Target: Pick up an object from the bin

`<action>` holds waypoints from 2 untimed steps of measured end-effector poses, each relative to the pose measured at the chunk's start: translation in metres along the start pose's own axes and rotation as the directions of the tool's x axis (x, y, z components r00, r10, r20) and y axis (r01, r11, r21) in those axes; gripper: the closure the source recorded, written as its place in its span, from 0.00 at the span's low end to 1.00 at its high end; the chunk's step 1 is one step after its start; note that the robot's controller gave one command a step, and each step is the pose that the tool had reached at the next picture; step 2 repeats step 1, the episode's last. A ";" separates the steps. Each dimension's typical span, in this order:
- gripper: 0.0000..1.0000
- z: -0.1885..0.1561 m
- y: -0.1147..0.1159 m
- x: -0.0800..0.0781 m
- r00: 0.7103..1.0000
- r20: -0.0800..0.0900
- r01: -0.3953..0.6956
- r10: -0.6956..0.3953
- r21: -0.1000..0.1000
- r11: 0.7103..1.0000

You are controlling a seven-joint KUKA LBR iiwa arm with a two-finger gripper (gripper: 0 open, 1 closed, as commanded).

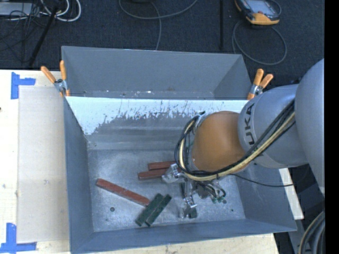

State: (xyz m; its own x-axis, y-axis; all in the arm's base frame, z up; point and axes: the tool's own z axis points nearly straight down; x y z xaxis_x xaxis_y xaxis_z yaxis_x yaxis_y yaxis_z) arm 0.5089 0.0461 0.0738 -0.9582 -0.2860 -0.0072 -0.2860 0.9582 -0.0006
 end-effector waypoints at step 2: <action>1.00 -0.002 0.067 -0.028 0.977 0.000 0.212 -0.212 0.005 0.977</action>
Offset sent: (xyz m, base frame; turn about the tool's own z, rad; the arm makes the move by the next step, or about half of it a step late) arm 0.0000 0.0000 0.0000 0.0000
